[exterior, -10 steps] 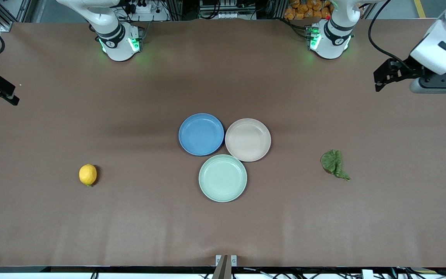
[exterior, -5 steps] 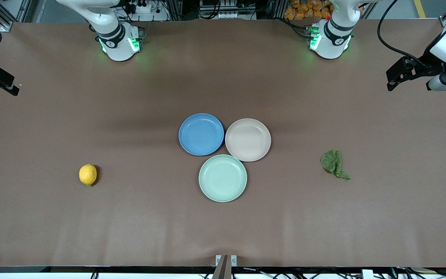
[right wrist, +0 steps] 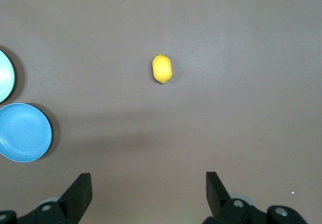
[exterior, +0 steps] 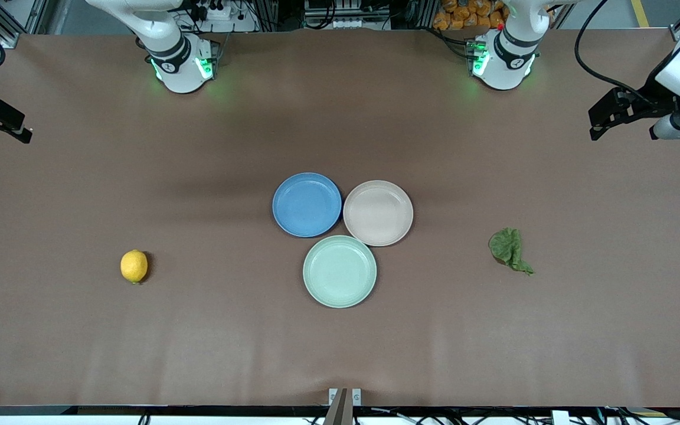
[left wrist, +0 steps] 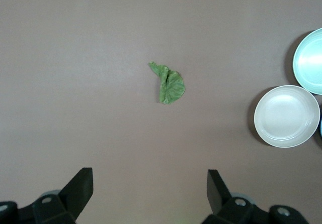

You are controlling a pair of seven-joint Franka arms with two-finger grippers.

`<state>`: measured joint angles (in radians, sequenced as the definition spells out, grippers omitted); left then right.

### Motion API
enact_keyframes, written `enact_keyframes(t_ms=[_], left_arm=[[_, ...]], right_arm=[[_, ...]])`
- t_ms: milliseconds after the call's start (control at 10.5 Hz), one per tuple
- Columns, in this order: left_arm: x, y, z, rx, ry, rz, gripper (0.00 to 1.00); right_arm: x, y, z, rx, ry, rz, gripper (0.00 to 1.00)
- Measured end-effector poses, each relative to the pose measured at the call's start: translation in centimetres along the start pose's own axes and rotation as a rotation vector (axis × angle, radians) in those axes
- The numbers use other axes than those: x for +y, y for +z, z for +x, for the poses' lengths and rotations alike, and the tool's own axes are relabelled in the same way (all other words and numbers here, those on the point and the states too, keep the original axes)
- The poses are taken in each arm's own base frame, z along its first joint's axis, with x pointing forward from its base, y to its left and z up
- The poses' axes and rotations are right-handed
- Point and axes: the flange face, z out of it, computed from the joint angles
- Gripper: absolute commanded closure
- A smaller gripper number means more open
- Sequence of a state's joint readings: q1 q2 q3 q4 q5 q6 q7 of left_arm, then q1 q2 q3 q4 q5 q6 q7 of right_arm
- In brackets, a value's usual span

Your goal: Pick lemon and lettuce from blue and beige plates

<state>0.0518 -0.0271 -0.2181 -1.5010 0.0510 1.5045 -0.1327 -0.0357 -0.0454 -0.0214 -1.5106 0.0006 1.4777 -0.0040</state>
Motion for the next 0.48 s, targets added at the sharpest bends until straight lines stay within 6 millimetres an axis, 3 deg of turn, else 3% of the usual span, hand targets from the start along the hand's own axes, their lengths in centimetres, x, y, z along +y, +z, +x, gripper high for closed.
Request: enact_keyframes(t_ms=[476], left_arm=[[-0.01,0.50,0.69,0.013,-0.002,-0.017,0.00]], right_arm=[[-0.09,-0.10,0.02,0.004,-0.001,0.008,0.00]])
